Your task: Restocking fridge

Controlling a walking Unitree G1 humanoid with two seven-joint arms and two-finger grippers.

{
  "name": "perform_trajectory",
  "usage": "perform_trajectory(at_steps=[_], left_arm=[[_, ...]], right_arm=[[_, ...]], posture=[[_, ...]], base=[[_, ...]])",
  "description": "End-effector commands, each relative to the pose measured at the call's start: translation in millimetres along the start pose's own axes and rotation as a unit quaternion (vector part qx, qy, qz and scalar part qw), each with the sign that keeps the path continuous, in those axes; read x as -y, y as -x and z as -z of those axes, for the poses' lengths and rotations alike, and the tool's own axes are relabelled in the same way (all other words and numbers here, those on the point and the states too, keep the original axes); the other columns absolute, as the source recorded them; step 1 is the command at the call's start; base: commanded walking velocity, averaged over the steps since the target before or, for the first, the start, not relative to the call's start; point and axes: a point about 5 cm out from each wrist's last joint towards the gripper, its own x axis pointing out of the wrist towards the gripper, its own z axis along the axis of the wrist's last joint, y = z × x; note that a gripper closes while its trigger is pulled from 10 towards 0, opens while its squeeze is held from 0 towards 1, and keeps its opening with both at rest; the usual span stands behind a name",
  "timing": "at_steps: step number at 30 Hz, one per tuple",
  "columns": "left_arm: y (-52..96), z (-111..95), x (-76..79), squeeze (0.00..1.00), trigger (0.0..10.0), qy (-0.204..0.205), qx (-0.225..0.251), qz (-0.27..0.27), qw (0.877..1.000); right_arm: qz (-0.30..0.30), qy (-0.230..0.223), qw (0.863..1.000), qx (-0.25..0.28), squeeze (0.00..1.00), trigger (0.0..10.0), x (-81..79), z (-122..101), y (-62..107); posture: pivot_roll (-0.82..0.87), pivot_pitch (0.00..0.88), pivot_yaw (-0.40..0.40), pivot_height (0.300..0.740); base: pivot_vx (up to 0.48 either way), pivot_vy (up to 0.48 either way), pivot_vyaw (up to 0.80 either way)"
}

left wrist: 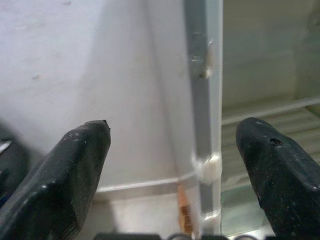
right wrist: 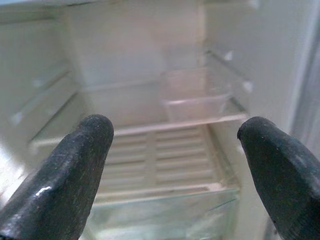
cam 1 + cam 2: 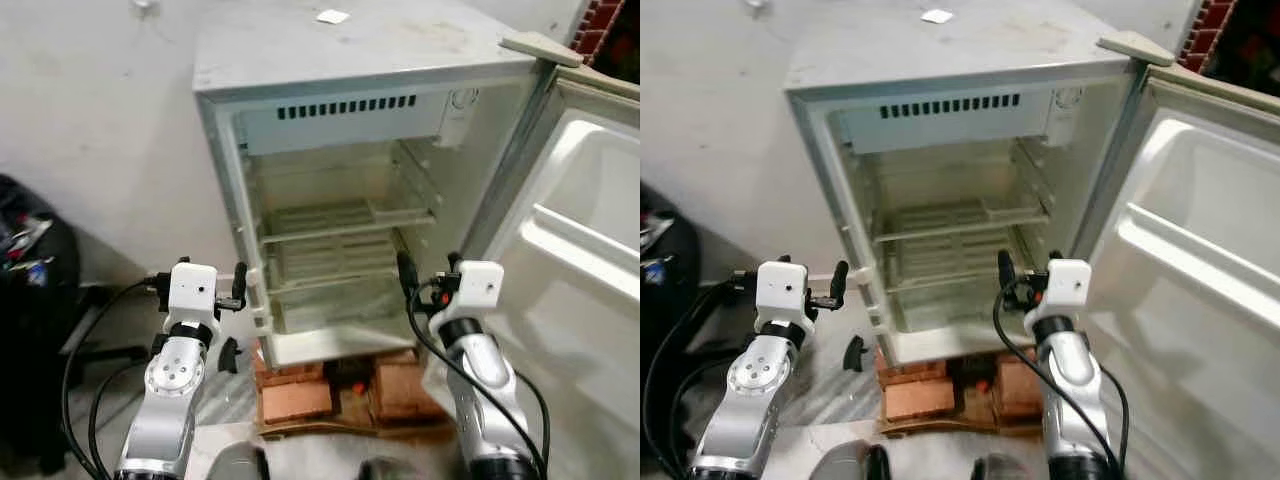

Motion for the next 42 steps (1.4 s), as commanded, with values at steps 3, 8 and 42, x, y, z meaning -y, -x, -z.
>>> perform_trajectory(at_steps=[3,8,42], left_arm=[[-1.6,2,1.0,0.0,10.0,-0.007,-0.003,0.004,1.0],[-3.6,1,2.4,0.0,10.0,-0.007,-0.001,0.007,1.0],[-2.0,6,8.1,0.0,10.0,0.001,-0.004,0.026,1.0]], right_arm=[[0.006,-0.007,1.0,0.005,0.0,10.0,1.1,-1,-2.5],[0.01,-0.008,1.0,0.008,0.0,10.0,1.5,-2,-4.1],[-0.001,-0.001,1.0,0.007,0.0,10.0,1.2,-2,-13.0]], posture=[[-0.03,0.0,0.027,0.74],[-0.04,0.0,0.03,0.74],[-0.04,0.0,0.029,0.74]], base=[[-0.25,0.0,0.0],[-0.244,0.0,0.0],[-0.028,-0.264,0.0]])
